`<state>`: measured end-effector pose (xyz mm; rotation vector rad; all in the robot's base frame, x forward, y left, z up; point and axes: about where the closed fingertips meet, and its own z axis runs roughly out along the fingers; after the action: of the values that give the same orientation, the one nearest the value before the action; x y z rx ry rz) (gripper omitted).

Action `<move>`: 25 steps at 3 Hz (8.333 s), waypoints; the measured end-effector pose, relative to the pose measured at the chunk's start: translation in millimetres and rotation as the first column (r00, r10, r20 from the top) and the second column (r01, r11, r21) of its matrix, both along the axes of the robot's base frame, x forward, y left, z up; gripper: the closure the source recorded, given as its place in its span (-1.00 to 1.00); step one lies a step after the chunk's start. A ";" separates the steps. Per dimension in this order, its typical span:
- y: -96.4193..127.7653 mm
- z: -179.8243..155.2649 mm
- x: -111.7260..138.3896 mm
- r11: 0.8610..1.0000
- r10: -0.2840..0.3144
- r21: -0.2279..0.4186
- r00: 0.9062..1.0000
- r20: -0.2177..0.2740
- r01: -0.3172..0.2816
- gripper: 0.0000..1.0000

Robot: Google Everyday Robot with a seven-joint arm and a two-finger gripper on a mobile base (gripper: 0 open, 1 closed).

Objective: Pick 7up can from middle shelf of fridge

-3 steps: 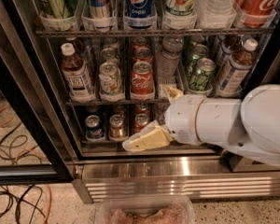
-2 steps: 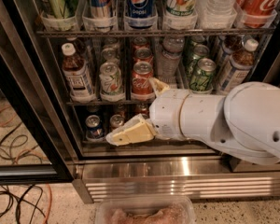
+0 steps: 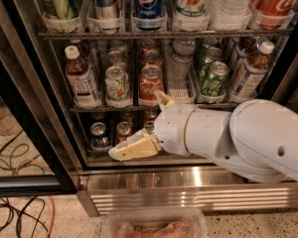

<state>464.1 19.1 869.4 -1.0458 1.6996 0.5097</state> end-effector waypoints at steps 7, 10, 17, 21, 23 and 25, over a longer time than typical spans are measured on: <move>46.7 -15.1 64.3 0.997 -0.083 0.006 0.988 0.133 0.083 -1.00; 62.4 -26.3 93.4 0.995 -0.037 -0.084 0.989 0.141 0.049 -1.00; 72.3 -33.1 136.0 0.988 -0.128 -0.057 0.975 0.181 0.141 -1.00; 50.7 -33.9 156.4 0.972 -0.201 -0.081 0.959 0.202 0.221 -1.00; 69.5 -26.6 149.5 0.982 -0.165 -0.056 0.965 0.206 0.180 -1.00; 78.5 -24.9 145.8 0.985 -0.154 -0.042 0.968 0.199 0.166 -0.61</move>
Offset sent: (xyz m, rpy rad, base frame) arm 0.0361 0.0510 -0.0230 0.0407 -0.0730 -0.0503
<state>609.9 97.5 844.5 -0.9575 1.6153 0.2462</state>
